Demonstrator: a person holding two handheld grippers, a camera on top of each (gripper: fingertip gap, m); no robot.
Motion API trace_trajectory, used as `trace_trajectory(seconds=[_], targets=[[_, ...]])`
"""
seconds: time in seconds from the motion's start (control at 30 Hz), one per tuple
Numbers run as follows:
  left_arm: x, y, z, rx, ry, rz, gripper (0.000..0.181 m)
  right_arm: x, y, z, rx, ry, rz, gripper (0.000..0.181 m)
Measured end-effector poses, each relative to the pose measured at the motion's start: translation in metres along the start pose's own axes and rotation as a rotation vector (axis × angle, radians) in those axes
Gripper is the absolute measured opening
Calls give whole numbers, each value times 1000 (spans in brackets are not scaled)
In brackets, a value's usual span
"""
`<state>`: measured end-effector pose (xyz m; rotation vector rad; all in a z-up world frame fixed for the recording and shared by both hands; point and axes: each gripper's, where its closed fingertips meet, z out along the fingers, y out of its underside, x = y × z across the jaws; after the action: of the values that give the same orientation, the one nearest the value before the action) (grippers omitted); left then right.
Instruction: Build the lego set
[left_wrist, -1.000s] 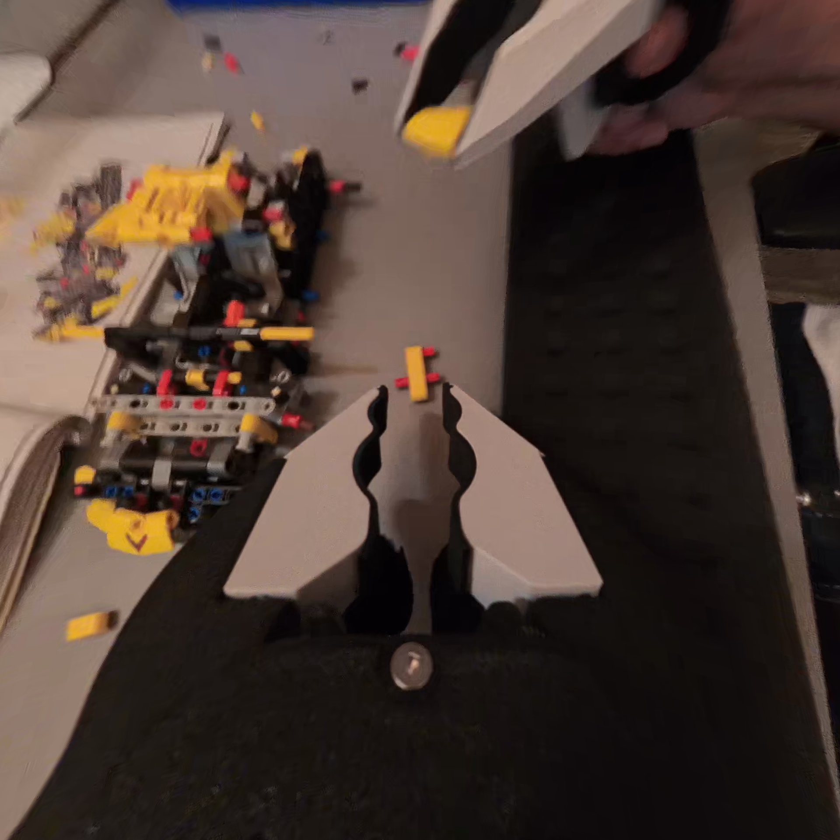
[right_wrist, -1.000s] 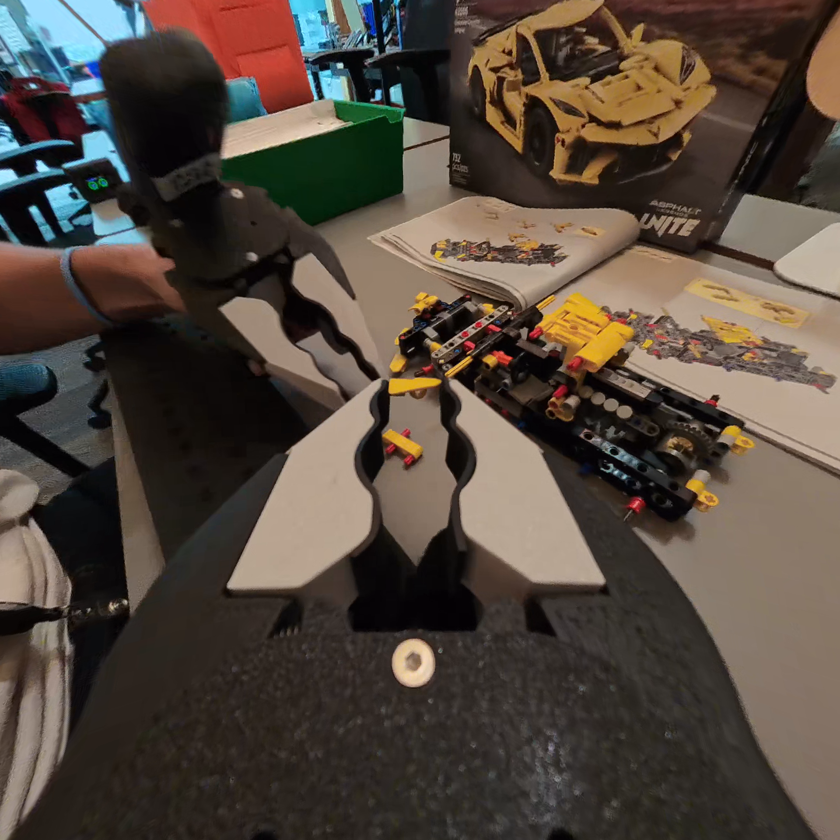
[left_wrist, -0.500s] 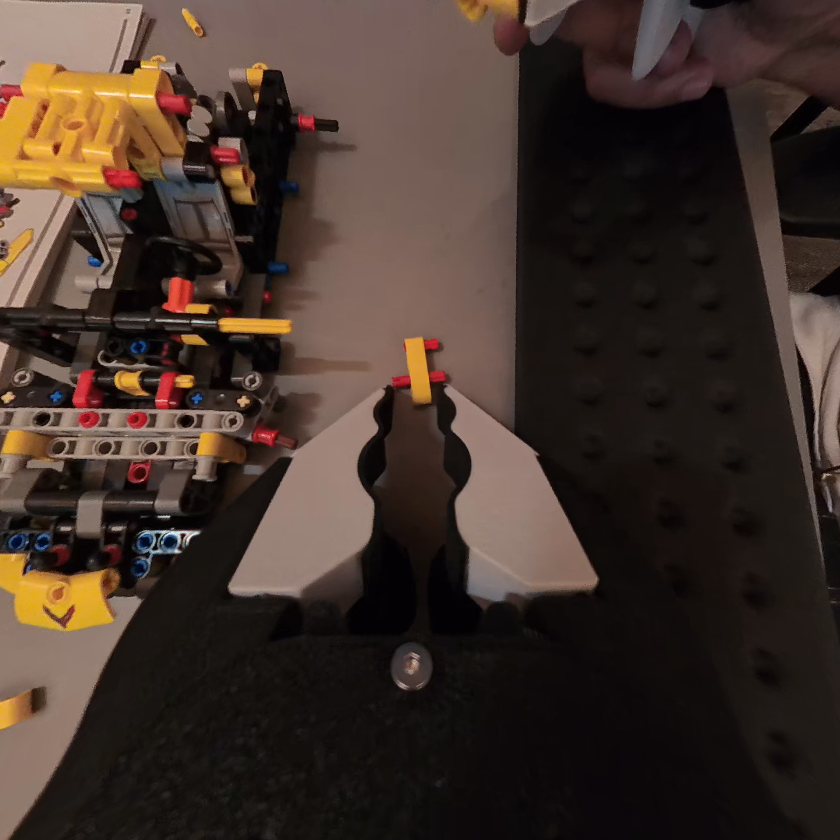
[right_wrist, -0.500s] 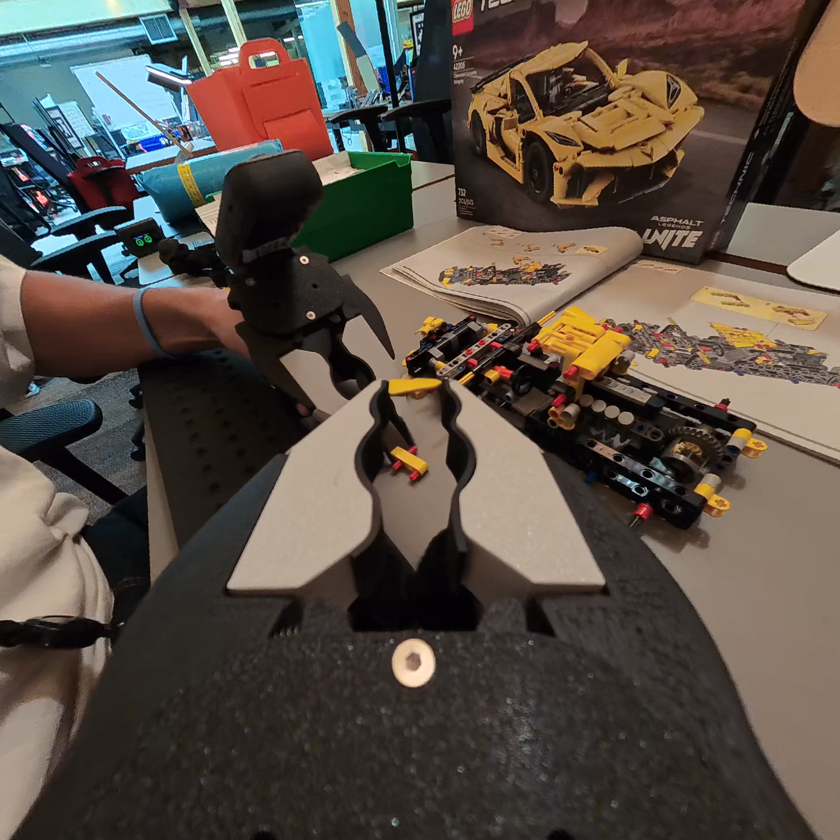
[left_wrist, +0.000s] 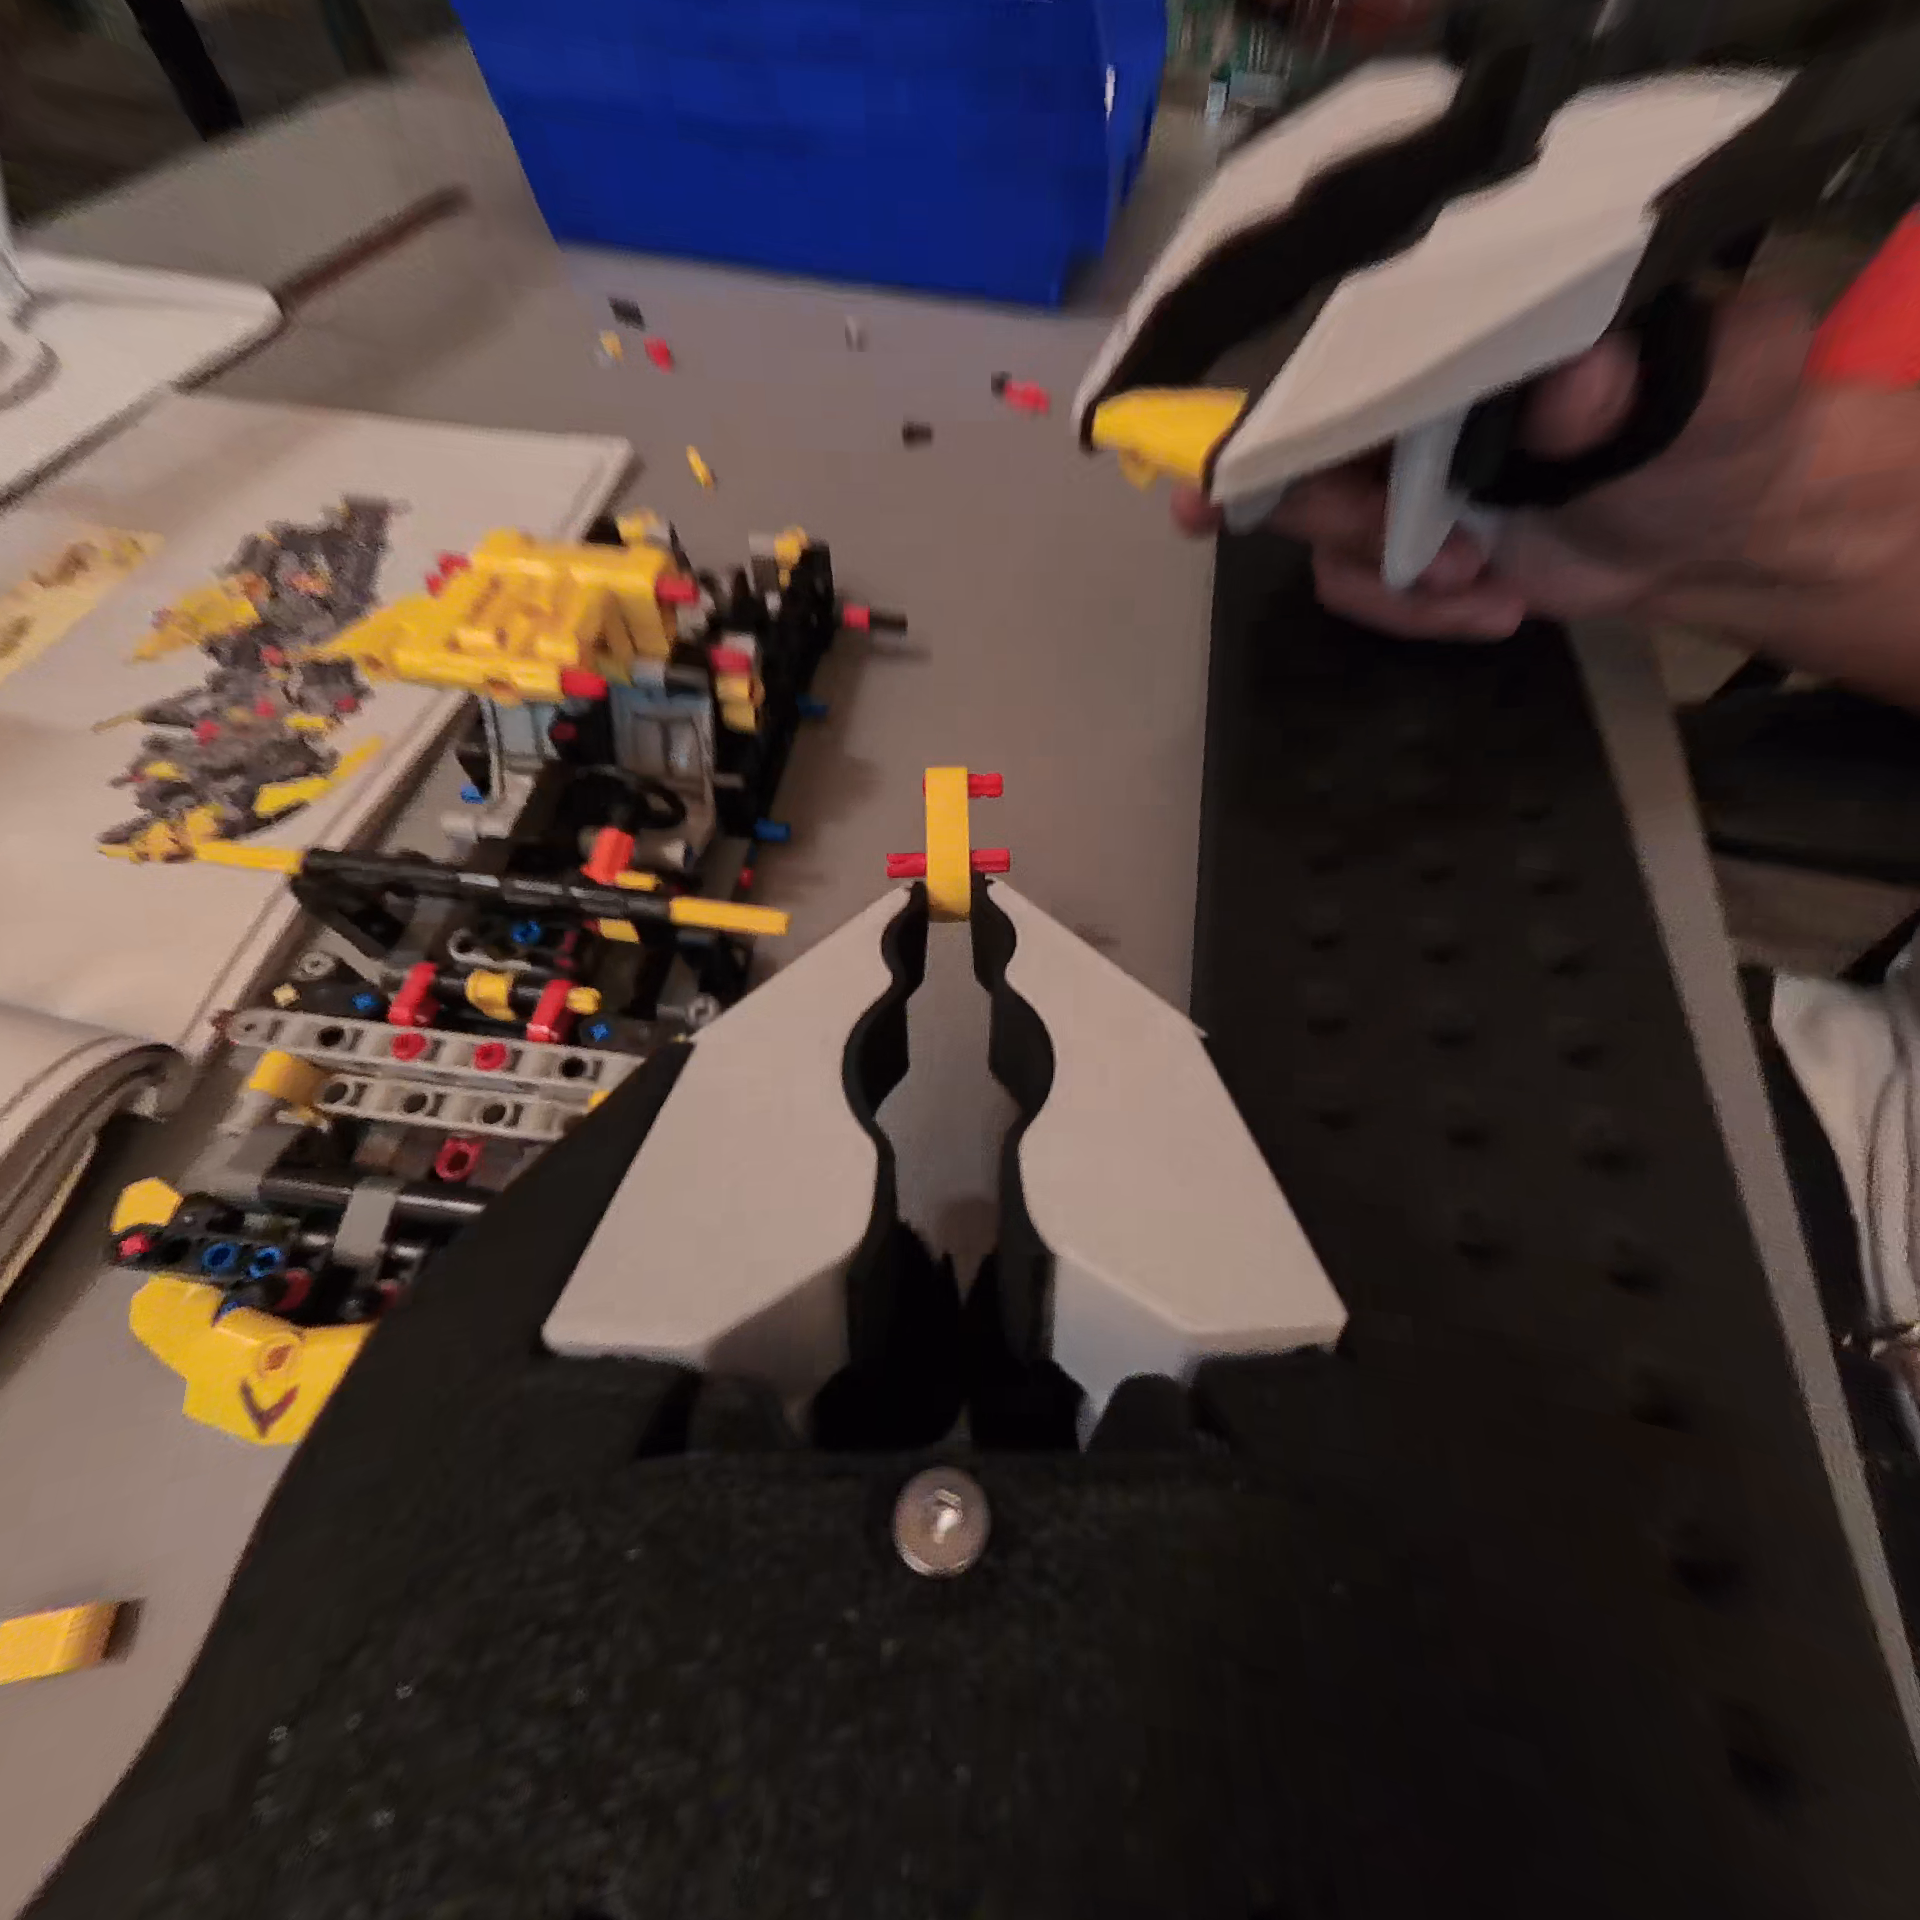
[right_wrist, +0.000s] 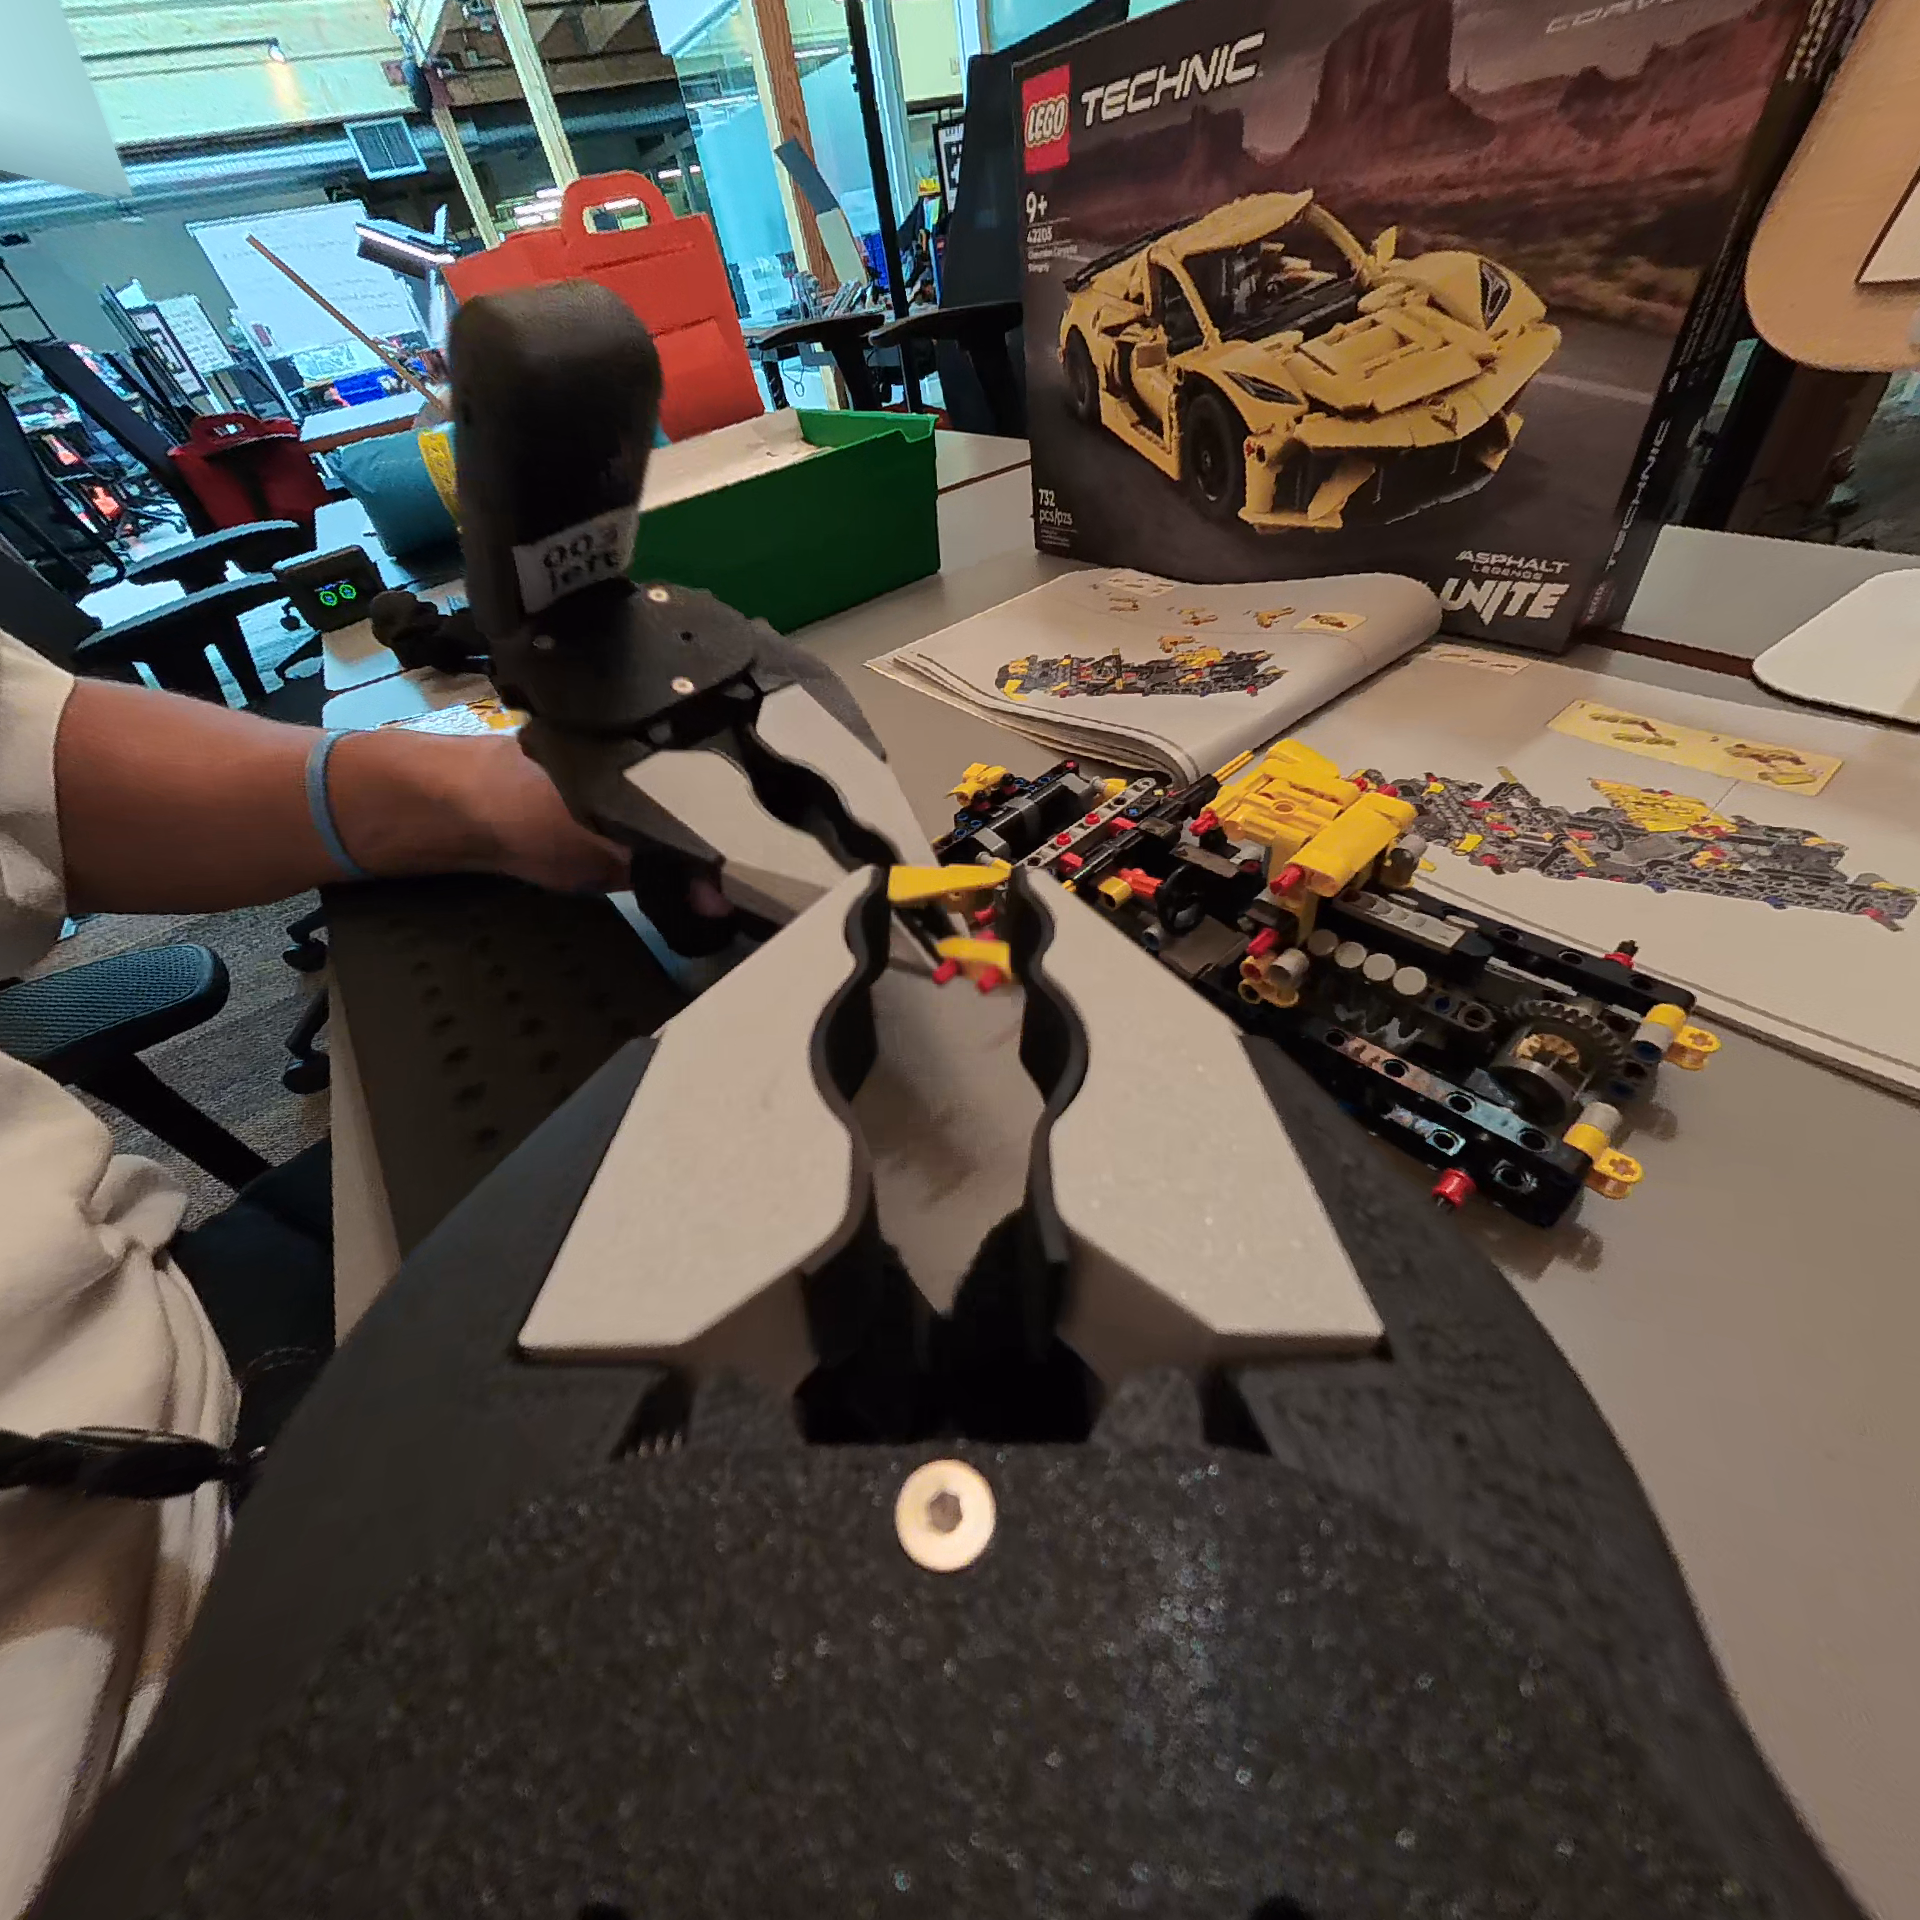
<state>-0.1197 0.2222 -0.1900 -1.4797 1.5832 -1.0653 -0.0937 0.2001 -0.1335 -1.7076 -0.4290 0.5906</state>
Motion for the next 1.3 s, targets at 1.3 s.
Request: trace_trajectory(seconds=[1.3], targets=[[4, -55, -18, 228, -102, -107, 8, -13, -6, 26, -12, 374, -692, 21]])
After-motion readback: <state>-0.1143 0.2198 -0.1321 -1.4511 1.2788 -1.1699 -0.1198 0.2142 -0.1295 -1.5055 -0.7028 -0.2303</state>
